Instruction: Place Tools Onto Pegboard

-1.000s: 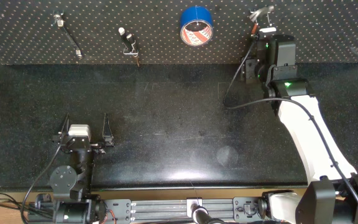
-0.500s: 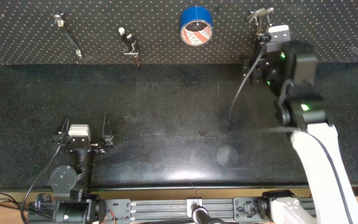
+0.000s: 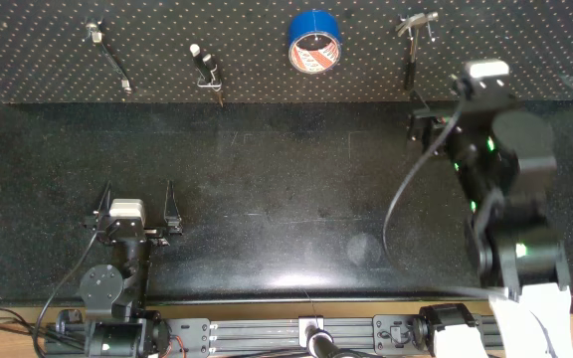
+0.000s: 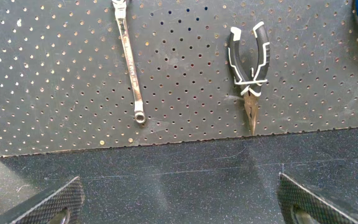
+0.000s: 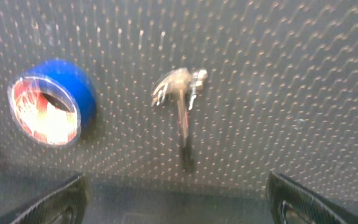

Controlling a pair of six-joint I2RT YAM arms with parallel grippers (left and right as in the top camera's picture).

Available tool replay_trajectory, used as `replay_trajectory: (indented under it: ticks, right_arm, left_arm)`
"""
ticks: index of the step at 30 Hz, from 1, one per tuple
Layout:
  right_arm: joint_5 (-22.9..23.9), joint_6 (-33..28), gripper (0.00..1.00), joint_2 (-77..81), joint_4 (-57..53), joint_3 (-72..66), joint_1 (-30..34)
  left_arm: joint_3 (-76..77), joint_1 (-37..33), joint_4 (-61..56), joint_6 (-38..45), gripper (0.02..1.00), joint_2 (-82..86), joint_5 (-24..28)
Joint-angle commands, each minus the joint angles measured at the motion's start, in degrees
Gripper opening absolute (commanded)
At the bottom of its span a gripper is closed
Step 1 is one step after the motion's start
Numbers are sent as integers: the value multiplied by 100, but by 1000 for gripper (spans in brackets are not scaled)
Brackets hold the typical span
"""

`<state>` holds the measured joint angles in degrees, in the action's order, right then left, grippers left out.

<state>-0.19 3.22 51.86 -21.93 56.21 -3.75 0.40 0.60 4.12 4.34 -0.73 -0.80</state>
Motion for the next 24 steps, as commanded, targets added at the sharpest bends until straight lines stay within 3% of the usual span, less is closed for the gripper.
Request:
replay_trajectory:
  ticks: [1, 4, 8, 13, 24]
  right_arm:
    - [450, 507, 923, -1193, 1751, -1659, 133]
    - [592, 1060, 923, -2037, 2879, -3097, 184]
    - [748, 1895, 923, -3141, 2999, -4457, 361]
    - [553, 1954, 925, -4266, 2992, -5471, 533]
    - [553, 190, 928, -5145, 1810, -5595, 557]
  left_arm:
    - [-9, 33, 44, 66, 996, 55, 66]
    - [-9, 33, 42, 66, 996, 55, 66]
    - [-9, 33, 42, 66, 996, 55, 66]
    - [-9, 33, 44, 66, 996, 55, 66]
    - [-9, 33, 44, 66, 996, 55, 66]
